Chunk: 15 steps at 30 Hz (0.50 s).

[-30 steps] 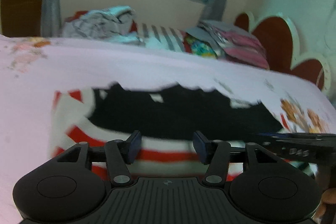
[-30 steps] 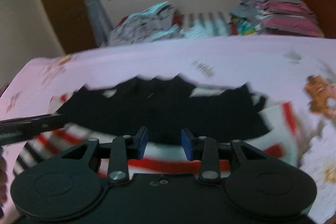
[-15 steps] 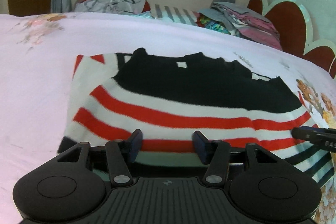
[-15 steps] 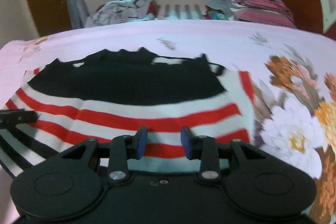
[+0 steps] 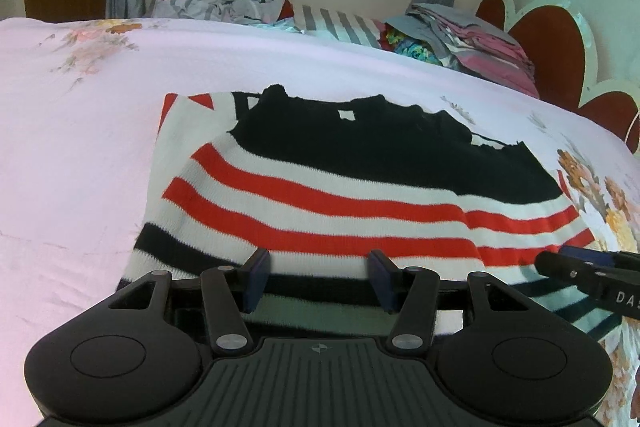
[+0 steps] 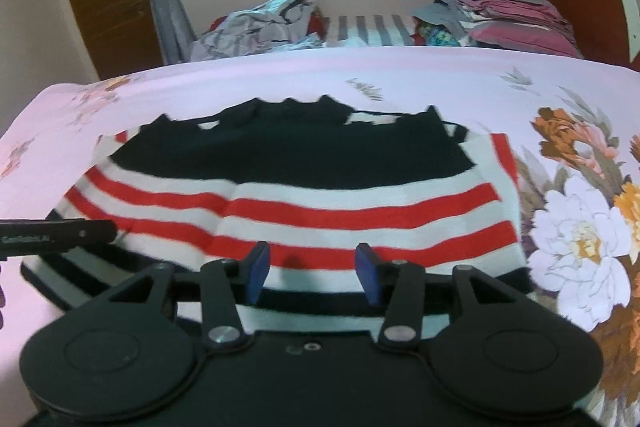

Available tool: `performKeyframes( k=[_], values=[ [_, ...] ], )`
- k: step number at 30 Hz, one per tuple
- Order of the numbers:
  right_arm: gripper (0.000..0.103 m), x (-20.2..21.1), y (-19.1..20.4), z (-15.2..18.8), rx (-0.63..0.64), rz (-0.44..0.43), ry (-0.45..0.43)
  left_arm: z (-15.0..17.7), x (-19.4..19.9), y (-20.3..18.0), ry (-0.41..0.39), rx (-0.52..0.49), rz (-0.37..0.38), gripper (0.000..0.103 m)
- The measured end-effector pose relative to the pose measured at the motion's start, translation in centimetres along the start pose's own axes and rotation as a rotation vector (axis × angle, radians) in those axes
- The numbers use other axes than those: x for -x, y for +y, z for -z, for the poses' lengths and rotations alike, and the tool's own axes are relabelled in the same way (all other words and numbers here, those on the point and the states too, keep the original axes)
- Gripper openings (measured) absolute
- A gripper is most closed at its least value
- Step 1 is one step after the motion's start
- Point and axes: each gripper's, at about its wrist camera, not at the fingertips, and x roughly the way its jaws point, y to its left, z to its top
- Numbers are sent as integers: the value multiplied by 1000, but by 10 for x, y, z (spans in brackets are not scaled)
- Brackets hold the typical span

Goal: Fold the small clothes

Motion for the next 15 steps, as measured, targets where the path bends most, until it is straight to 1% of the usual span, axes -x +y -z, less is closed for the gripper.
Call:
performKeyframes(
  k=[3, 6, 11, 15],
  values=[
    [48, 0, 5, 6, 17, 5, 13, 5, 3, 2, -1, -9, -9, 54],
    [49, 2, 4, 14, 32, 32, 24, 11, 4, 7, 2, -18, -22, 54],
    [51, 5, -13, 24, 21, 102, 38, 18, 8, 15, 6, -31, -30, 54],
    [51, 16, -30, 27, -19, 157, 22, 20, 13, 19, 10, -25, -33, 54]
  ],
)
